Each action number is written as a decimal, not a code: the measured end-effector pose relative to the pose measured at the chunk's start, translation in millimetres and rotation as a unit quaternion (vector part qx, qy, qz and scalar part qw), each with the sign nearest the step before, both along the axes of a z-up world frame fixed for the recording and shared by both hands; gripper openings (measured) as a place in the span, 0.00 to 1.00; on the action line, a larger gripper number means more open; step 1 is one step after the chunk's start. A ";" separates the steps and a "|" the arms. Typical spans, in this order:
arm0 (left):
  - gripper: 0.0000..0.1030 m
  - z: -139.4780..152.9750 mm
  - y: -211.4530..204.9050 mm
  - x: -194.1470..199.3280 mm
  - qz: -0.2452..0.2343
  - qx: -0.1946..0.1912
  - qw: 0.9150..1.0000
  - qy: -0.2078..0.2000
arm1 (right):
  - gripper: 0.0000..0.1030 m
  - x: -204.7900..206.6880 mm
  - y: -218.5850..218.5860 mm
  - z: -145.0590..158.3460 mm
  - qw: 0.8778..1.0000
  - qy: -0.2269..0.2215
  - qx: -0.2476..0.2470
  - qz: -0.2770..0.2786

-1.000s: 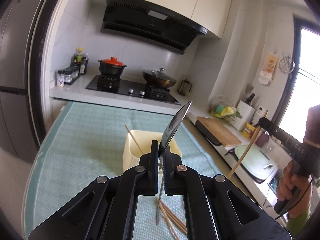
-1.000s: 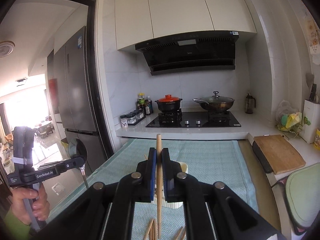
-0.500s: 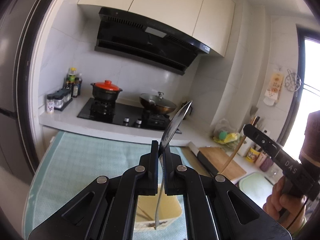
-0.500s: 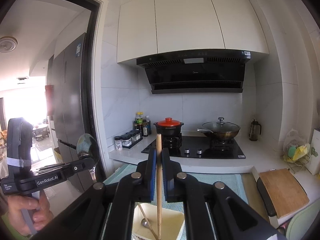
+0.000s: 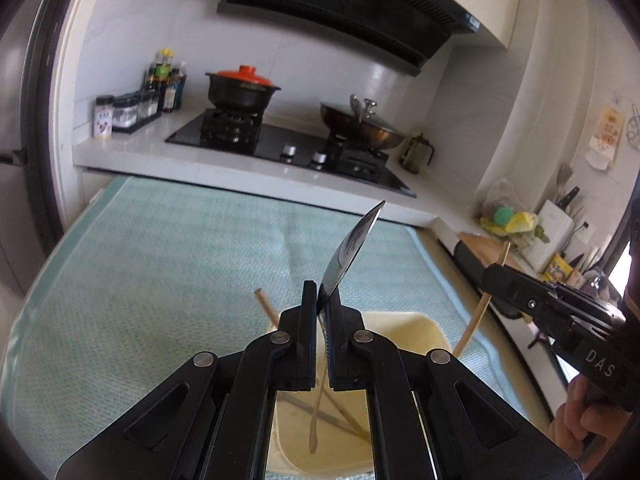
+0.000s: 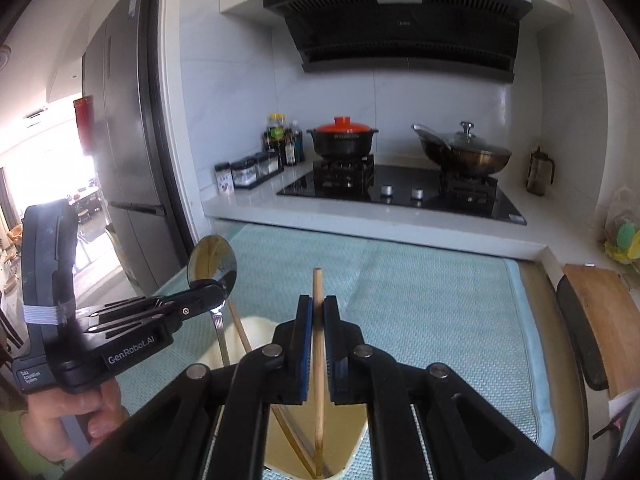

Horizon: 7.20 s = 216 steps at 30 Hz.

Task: Organize utensils
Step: 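Open both grippers to release the spoon and chopstick into the holder, then withdraw both grippers from the holder toward the loose chopsticks, then position both open grippers over the remaining wooden chopsticks, then grasp a wooden chopstick with the left gripper while the right grasps another chopstick, then carry both held chopsticks upright above the cream holder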

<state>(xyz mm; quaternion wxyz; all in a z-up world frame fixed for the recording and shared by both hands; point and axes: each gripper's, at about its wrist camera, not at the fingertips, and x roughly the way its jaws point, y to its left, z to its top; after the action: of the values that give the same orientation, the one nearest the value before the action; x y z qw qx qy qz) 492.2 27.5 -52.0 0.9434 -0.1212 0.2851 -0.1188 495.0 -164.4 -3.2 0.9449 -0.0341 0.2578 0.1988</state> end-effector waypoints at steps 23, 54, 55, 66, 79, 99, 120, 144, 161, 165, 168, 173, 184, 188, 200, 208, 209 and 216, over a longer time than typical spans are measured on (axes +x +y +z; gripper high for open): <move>0.47 19.9 23.8 -26.0 0.015 -0.022 1.000 0.007 | 0.40 -3.0 -33.8 19.1 0.997 0.044 0.040 -0.041; 0.83 -51.0 26.2 -324.9 -0.016 0.042 0.995 0.087 | 0.52 -340.0 -118.8 -112.9 0.983 0.093 0.015 -0.160; 0.83 -54.8 21.9 -323.8 -0.019 0.044 0.995 0.091 | 0.52 -338.4 -116.8 -116.8 0.983 0.099 0.014 -0.157; 0.83 -64.2 -13.7 -314.9 -0.044 0.046 0.992 0.109 | 0.48 -334.3 -100.1 -128.7 0.985 0.105 0.020 -0.137; 0.88 -104.3 -65.1 -267.6 -0.061 0.066 0.986 0.140 | 0.37 -310.5 -100.3 -147.8 0.981 0.139 0.017 -0.132; 0.83 -140.8 -74.8 -239.2 -0.017 0.123 0.979 0.163 | 0.29 -239.5 -60.7 -178.8 0.980 0.181 -0.031 -0.077; 0.83 -138.0 -24.7 -264.2 -0.056 0.159 0.967 0.190 | 0.22 -249.0 -77.9 -180.6 0.972 0.200 -0.085 -0.089; 0.66 -136.1 11.2 -200.2 0.000 0.132 0.971 0.197 | 0.22 -180.7 -64.8 -178.8 0.972 0.205 -0.093 -0.070; 0.05 -137.4 17.0 -178.6 0.003 0.125 0.976 0.177 | 0.06 -114.3 -75.5 -179.3 0.977 0.192 -0.038 -0.082; 0.04 -129.3 21.0 -182.5 -0.006 0.108 0.982 0.156 | 0.06 -123.1 -85.0 -170.9 0.980 0.180 0.001 -0.084; 0.04 -108.2 19.5 -191.3 -0.013 0.103 0.987 0.122 | 0.06 -135.3 -87.2 -150.8 0.985 0.154 0.019 -0.078; 0.04 -63.5 15.2 -207.8 -0.025 0.091 0.993 0.068 | 0.06 -162.9 -88.7 -103.1 0.992 0.102 0.054 -0.056; 0.04 5.2 15.3 -260.9 -0.039 0.048 0.998 -0.021 | 0.06 -240.3 -90.9 -39.9 0.995 0.017 0.096 -0.030; 0.04 18.7 21.2 -276.0 -0.037 0.034 0.998 -0.044 | 0.06 -262.3 -91.6 -29.6 0.995 -0.005 0.099 -0.026; 0.03 46.0 26.3 -291.1 -0.049 0.010 0.996 -0.078 | 0.06 -300.2 -88.3 8.1 0.993 -0.070 0.097 -0.023; 0.03 60.6 23.8 -271.3 -0.058 0.005 0.995 -0.076 | 0.06 -287.3 -78.4 31.2 0.991 -0.096 0.097 -0.015; 0.03 64.2 23.6 -267.5 -0.059 0.005 0.995 -0.076 | 0.06 -283.5 -77.0 34.2 0.990 -0.099 0.098 -0.014; 0.03 102.7 16.8 -227.3 -0.064 0.013 0.993 -0.095 | 0.06 -242.4 -56.6 64.6 0.987 -0.124 0.106 0.000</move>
<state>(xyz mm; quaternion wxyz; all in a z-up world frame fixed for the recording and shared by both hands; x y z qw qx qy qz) 264.9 44.3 50.7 0.9581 -0.0788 0.2025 -0.1866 252.6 -221.0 61.4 0.9677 0.0424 0.1165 0.2194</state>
